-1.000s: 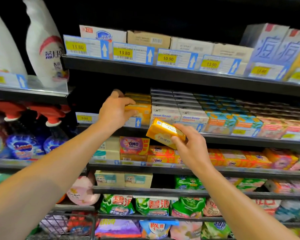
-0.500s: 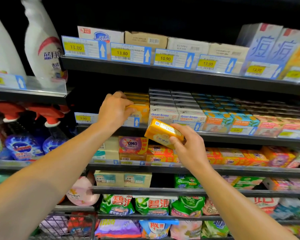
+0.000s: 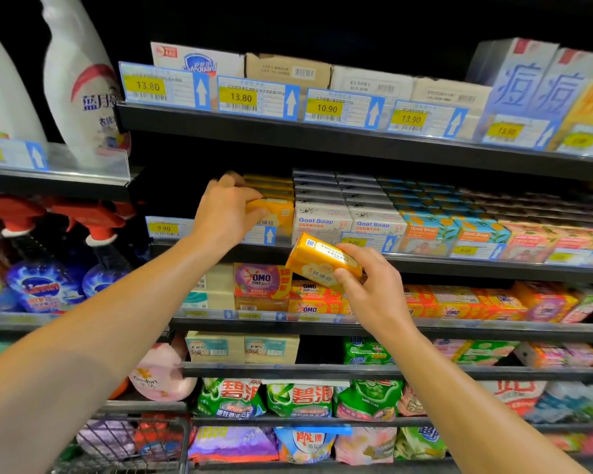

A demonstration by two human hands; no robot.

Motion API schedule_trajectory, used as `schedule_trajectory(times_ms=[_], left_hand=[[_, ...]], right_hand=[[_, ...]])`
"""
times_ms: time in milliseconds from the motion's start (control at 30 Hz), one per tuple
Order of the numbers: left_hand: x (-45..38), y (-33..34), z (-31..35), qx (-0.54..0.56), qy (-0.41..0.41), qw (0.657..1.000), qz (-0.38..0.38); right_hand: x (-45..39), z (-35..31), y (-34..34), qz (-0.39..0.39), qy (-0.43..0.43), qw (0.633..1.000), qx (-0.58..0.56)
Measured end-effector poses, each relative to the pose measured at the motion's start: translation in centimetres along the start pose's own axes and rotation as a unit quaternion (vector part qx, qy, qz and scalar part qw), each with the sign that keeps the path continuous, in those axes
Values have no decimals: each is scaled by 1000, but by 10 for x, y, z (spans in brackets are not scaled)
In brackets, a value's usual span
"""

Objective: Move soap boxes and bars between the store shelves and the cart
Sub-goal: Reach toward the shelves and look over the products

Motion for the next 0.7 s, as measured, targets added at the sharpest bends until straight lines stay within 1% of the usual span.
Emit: schedule_trajectory(times_ms=[167,233,267,333,367,400,467,533,600,700], left_hand=[[7,-2,-8,7,22,1000,10],[10,-5,-10,7,33,999,29],[13,-9,-9,18,40,998,49],[21,-21,-2,87,62,991,75],[25,-27,3,125,85,986,66],[30,-32,8,149,114,981,42],[36,-37,14,162,168,972,-23],[40,-35,15,151,184,969,-62],[39,-34,11,144,170,973,-52],[32,-41,0,148,139,979,-8]], right_hand=[[-2,-2,2,2,0,1000,0],[-4,-5,2,2,-6,1000,-5],[-6,-7,2,2,-10,1000,-7],[-11,-14,2,-4,-20,1000,-6],[-15,-18,3,-10,-27,1000,-5],[-19,-23,3,-15,-36,999,-3],[-26,-33,5,-25,-56,998,5],[-33,-43,9,-31,-77,996,11],[-41,-52,13,-35,-93,995,15],[-53,-54,12,-16,-97,994,39]])
Point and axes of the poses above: each hand's wrist, its own x-axis away from the middle knuckle, its own y-axis out of the palm, z = x × y, the point moved 2 cm from there along -x, towards the middle knuckle, and after that the axes turned 1 degree about -x, right-handed, at the moved point
